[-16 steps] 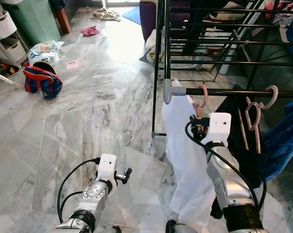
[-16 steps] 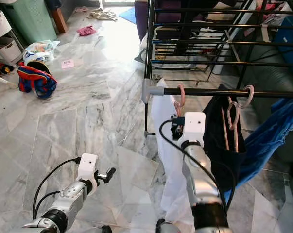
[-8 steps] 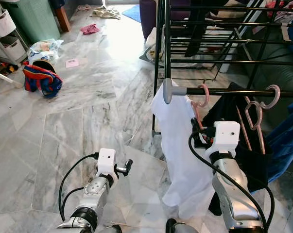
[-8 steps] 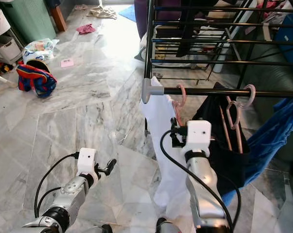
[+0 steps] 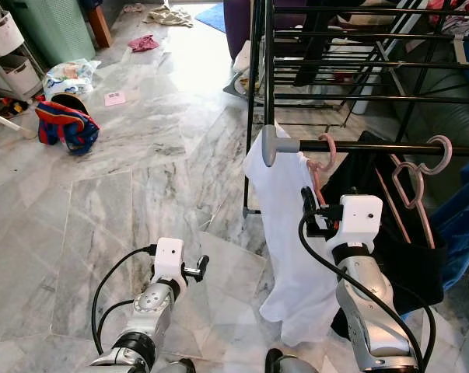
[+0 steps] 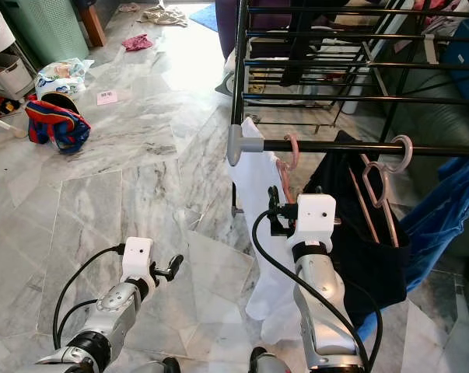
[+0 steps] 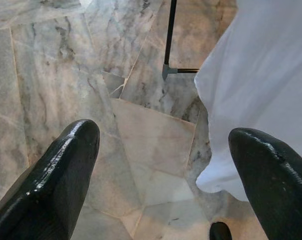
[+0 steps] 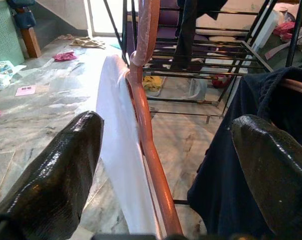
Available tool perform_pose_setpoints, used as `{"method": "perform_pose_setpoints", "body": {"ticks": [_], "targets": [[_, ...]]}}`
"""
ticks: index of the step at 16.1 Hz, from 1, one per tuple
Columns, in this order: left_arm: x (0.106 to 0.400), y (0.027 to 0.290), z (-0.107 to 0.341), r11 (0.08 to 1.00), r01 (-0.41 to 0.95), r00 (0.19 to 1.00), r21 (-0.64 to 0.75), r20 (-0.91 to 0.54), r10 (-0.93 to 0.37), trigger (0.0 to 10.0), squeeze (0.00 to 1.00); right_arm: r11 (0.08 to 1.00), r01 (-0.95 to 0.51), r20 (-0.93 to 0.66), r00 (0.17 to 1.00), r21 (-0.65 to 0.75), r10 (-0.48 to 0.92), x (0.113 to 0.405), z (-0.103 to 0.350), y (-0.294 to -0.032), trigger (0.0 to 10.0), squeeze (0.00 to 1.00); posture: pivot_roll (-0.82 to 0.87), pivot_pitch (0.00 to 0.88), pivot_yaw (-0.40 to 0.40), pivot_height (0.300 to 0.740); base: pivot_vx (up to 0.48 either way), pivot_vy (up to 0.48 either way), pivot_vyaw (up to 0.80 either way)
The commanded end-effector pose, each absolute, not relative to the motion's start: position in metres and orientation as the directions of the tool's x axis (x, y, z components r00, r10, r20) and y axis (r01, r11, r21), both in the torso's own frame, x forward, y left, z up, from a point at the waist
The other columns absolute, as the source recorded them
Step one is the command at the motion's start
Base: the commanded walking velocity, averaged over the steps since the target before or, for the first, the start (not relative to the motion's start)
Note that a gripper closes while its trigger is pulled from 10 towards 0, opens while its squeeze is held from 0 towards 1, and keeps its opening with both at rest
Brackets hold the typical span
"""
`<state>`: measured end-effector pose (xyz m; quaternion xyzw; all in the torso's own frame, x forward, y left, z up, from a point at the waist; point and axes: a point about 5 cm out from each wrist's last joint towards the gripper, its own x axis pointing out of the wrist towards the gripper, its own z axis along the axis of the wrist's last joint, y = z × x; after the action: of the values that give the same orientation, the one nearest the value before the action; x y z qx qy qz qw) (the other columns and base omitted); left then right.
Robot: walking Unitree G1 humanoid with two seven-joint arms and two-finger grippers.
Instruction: Hang hanger
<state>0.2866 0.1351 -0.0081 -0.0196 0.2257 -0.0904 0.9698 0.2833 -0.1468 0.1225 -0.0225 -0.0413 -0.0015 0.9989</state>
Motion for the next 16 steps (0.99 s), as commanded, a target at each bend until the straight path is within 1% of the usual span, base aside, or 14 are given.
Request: {"method": "perform_pose_setpoints", "body": {"ticks": [1, 2, 3, 16], "targets": [[0.2844, 0.1379, -0.0105, 0.984, 0.170, 0.876, -0.059, -0.449, -0.178, 10.0, 0.00, 0.999, 0.003, 0.103, 0.995, -0.045, 0.002, 0.2811, 0.1259, -0.1465, 10.0, 1.00, -0.10, 0.189, 0.038, 0.740, -0.281, 0.000, 0.00], [0.2844, 0.1377, -0.0105, 0.984, 0.171, 0.876, -0.057, -0.449, -0.178, 10.0, 0.00, 0.999, 0.009, 0.105, 0.994, -0.047, -0.004, 0.2811, 0.1261, -0.1474, 10.0, 0.77, -0.10, 0.189, 0.039, 0.740, -0.274, 0.000, 0.00], [0.2844, 0.1376, -0.0106, 0.984, 0.172, 0.875, -0.054, -0.451, -0.177, 10.0, 0.00, 0.999, 0.012, 0.105, 0.994, -0.048, -0.006, 0.2810, 0.1258, -0.1478, 10.0, 0.00, -0.10, 0.188, 0.040, 0.740, -0.285, 0.000, 0.00], [0.2866, 0.1387, -0.0093, 0.985, 0.168, 0.875, -0.039, -0.454, -0.167, 10.0, 0.00, 0.999, 0.010, 0.111, 0.994, -0.050, -0.005, 0.2838, 0.1255, -0.1460, 10.0, 0.00, -0.10, 0.178, 0.045, 0.740, -0.337, 0.000, 0.00]]}}
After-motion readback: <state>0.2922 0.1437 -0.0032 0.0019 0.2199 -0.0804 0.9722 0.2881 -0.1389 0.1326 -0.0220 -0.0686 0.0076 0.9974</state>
